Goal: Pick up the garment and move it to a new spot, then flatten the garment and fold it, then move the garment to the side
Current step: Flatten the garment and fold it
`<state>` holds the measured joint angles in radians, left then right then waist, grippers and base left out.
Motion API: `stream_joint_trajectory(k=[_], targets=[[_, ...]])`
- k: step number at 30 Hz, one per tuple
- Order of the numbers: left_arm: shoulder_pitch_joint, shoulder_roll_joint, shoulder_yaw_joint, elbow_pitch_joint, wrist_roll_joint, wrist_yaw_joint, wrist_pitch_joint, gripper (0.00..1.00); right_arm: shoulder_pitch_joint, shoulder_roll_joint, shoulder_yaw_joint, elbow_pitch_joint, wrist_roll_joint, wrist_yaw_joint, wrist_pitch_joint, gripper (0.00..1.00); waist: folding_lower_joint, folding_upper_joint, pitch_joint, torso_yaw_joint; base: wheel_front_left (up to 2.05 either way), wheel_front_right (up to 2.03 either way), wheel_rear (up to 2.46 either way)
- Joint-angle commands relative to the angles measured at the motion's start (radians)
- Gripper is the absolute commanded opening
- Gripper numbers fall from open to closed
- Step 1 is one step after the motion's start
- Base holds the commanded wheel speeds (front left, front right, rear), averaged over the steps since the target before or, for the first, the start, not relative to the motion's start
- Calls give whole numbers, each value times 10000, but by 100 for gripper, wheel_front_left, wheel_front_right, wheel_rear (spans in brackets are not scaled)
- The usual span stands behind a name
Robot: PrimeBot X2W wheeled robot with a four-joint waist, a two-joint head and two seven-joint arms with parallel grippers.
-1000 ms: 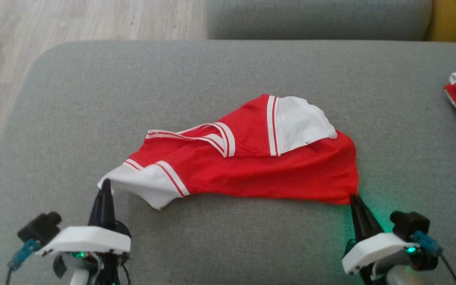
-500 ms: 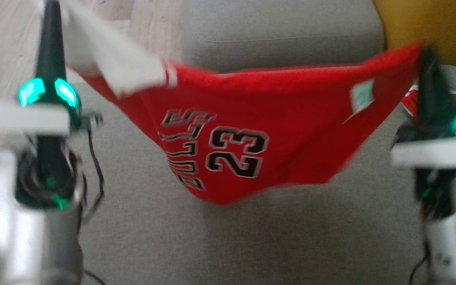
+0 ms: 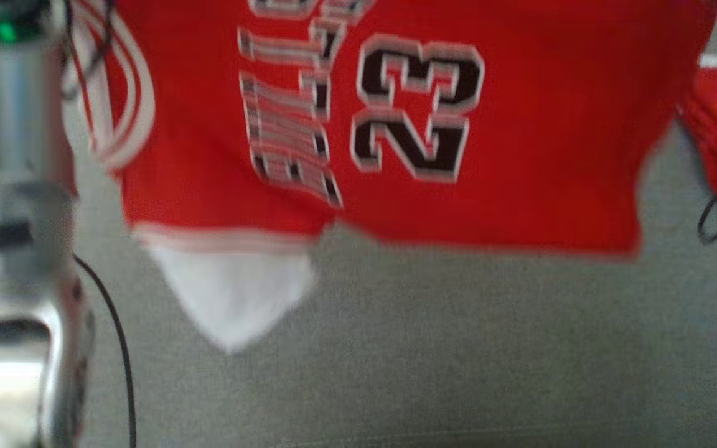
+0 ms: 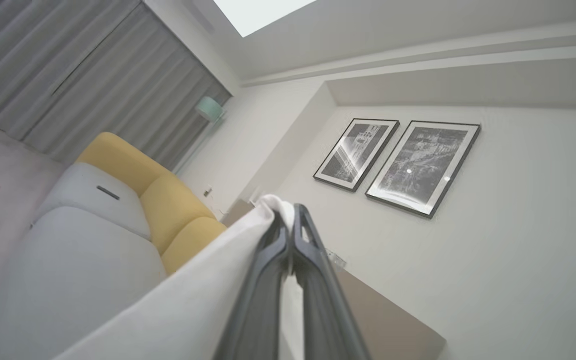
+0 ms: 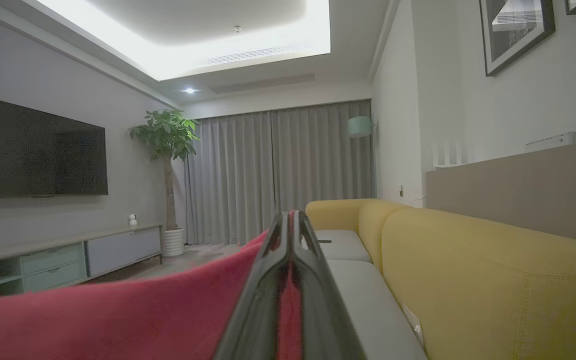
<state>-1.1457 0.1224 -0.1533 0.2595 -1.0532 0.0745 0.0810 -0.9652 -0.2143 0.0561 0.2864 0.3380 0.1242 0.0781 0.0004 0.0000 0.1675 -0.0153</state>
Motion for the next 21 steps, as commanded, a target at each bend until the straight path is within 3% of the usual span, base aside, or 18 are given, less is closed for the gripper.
stream_joint_trajectory(k=[1,7,10,15,21], targets=[[-846,491,161,194,250,-219,-185,0,-773,-22,181,71,-132,65,-184,0,-4,0,1140,-66,0,0,0],[-2944,341,111,2003,497,-1406,-1201,0,-2943,-83,144,1815,-654,65,-1516,0,-4,0,2041,-108,0,0,0],[-3236,209,35,2523,402,-1768,-1540,0,-3371,-112,118,2489,-826,65,-2149,0,-4,0,2182,1,0,0,0],[-2201,372,-188,2972,142,-1979,-1510,0,-2971,-157,341,3634,-797,65,-2612,0,-4,0,2240,214,0,0,0],[624,867,-296,2700,-201,-2033,-1491,0,-1533,-236,372,4706,-471,65,-2955,0,-4,0,1967,427,0,0,0]])
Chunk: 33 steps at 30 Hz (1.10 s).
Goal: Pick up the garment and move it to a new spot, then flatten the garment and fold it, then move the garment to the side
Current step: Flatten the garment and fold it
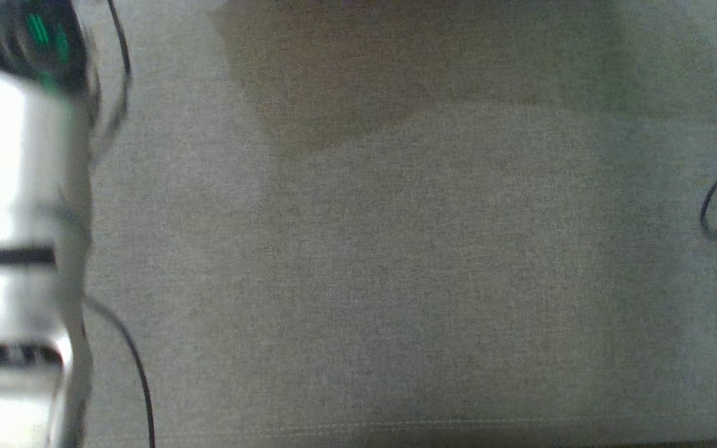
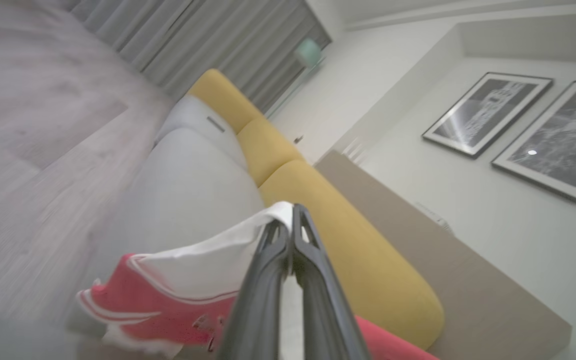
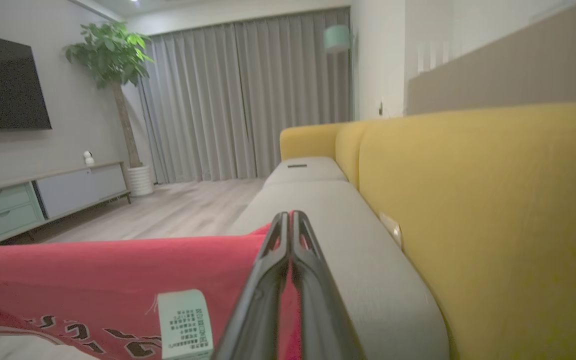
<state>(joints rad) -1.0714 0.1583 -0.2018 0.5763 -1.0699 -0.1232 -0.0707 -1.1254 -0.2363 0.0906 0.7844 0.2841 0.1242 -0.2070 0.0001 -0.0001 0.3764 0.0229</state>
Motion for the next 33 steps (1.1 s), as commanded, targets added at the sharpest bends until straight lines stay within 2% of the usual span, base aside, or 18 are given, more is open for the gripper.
stream_joint_trajectory(k=[1,2,8,13,22,27,33], targets=[[462,570,173,-604,-119,-59,55,0,403,-23,22,-167,148,65,-139,0,-1,1,-226,69,0,0,0],[462,570,173,-604,-119,-59,55,0,403,-23,22,-167,148,65,-139,0,-1,1,-226,69,0,0,0],[4246,822,-164,-1896,-476,-21,446,0,2660,-88,24,-27,708,65,-131,0,-1,1,-933,101,0,0,0],[7117,873,-139,-3380,-664,493,271,0,4545,-71,-110,-673,1085,65,87,0,-1,1,-1448,-8,0,0,0],[10512,941,-289,-5662,-515,1446,-16,0,8124,155,-959,-3236,1296,65,1162,0,-1,1,-2021,91,0,0,0],[11559,1073,-365,-6226,-341,1761,-105,0,9835,599,-1615,-5099,1129,65,2025,0,-1,1,-2150,117,0,0,0],[12187,1066,-379,-6765,-438,1993,-62,0,11177,1112,-2215,-6902,891,65,2887,0,-1,1,-2319,139,0,0,0]])
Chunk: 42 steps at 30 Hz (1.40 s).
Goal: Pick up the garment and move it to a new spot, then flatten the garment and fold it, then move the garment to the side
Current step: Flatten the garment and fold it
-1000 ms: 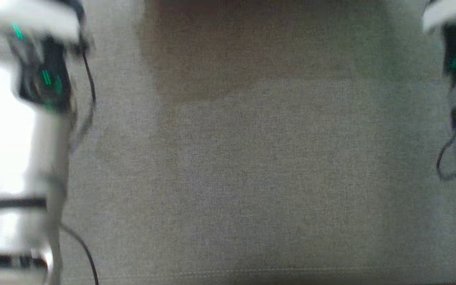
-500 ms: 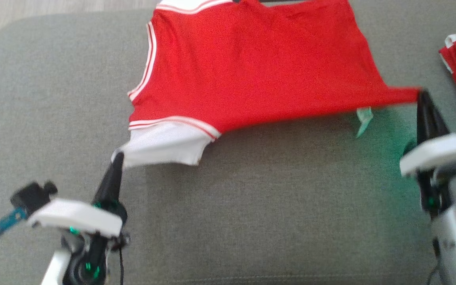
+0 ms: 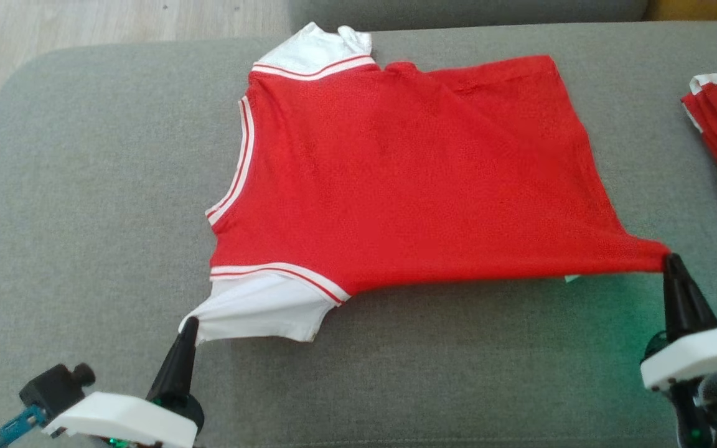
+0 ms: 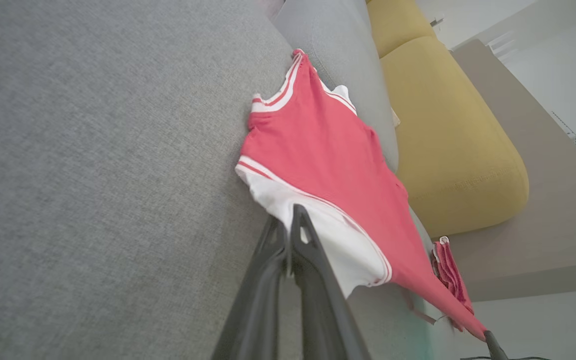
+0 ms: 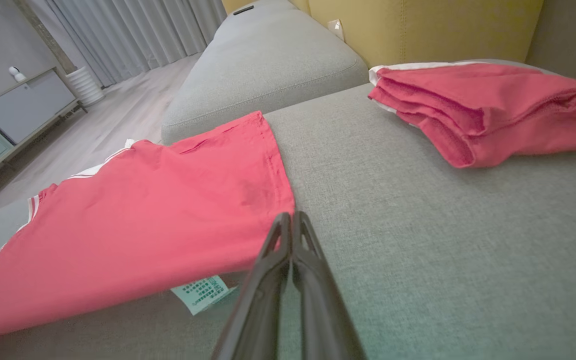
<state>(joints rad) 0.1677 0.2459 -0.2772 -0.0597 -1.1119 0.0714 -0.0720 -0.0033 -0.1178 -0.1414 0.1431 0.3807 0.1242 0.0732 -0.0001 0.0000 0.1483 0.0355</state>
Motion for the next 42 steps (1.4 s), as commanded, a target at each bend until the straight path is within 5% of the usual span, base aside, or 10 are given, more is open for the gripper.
stream_joint_trajectory(k=[1,9,16,28,38,39,40,42], targets=[[-132,198,336,-503,-15,96,0,0,132,-1,67,-715,-106,65,214,0,1,0,-89,27,0,0,0],[460,315,237,-1134,-55,570,310,0,1240,379,-255,-2122,-346,65,942,0,1,0,-375,110,0,0,0],[93,-136,222,-1390,-589,744,557,0,1159,525,-507,-2310,-453,65,1247,0,1,0,-318,208,0,0,0],[-3711,-1172,286,131,-809,614,544,0,-1744,322,-307,-499,-765,65,1319,0,1,0,1166,348,0,0,0],[-6179,-1259,281,1980,-344,207,271,5,-4158,19,225,1300,-1125,65,700,0,1,0,2236,189,0,0,0],[-6259,-1264,261,2119,-308,161,236,45,-4251,-5,295,1426,-1156,65,601,31,1,0,2258,186,0,0,0],[-6313,-1260,244,2244,-270,132,209,100,-4315,-25,365,1535,-1158,65,505,100,1,0,2270,184,0,0,0],[-6352,-1171,171,2391,-77,53,102,100,-4377,-18,417,1699,-1111,65,253,100,1,0,2257,177,0,0,0]])
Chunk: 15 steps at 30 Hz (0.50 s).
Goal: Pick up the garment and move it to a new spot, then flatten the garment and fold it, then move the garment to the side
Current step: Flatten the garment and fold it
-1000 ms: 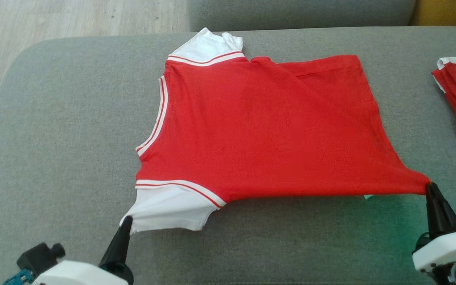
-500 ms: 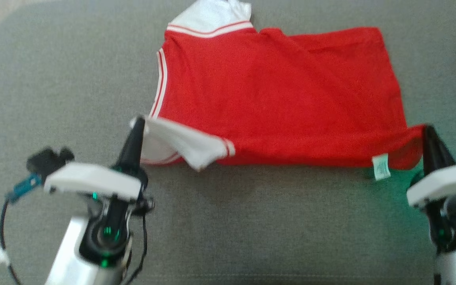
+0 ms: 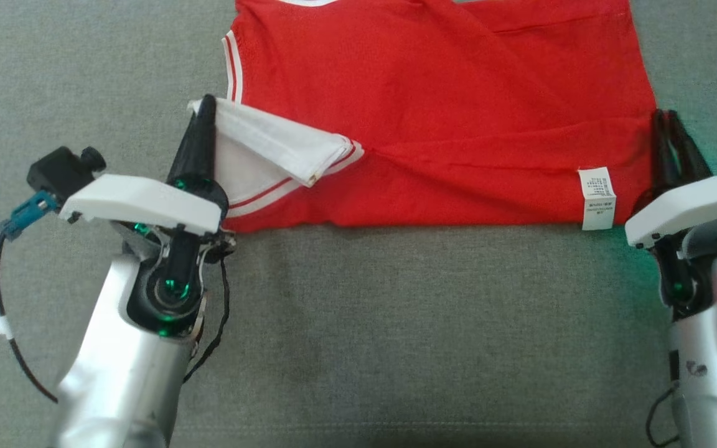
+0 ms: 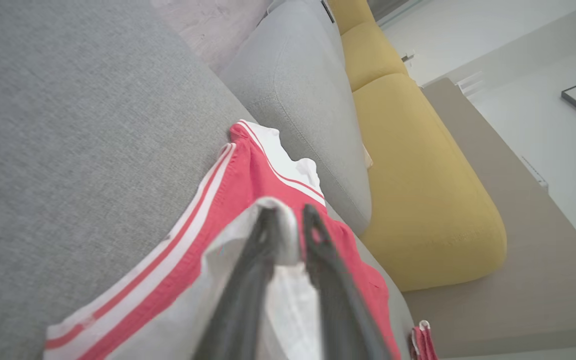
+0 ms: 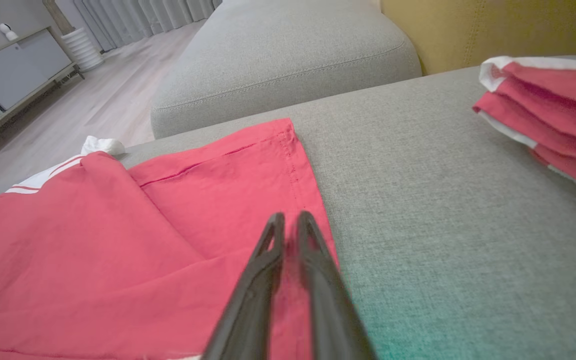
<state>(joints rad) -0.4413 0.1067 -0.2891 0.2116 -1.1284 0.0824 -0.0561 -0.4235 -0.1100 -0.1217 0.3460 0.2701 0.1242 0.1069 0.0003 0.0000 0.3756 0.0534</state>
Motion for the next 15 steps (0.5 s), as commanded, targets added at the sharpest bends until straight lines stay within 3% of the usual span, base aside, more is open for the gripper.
stream_joint_trajectory(k=[1,4,7,12,15], targets=[[-234,333,202,-324,278,-151,-142,100,-156,-87,258,-292,48,65,-198,100,-3,0,-49,-6,0,0,0],[124,831,-71,-506,1182,-262,-661,100,40,-44,198,-342,244,65,-566,100,-3,0,-200,-56,0,0,0],[803,1495,-543,-795,2540,-37,-1254,100,424,77,-21,-546,408,65,-881,100,-3,0,-347,-93,0,0,0],[1825,2215,-1403,-353,4562,1064,-1541,100,1067,326,-199,-970,662,65,-1025,100,-3,0,-445,-143,0,0,0],[1828,2128,-1565,258,4933,1473,-1591,100,1241,438,-239,-1037,708,65,-1051,100,-3,0,-436,-204,0,0,0]])
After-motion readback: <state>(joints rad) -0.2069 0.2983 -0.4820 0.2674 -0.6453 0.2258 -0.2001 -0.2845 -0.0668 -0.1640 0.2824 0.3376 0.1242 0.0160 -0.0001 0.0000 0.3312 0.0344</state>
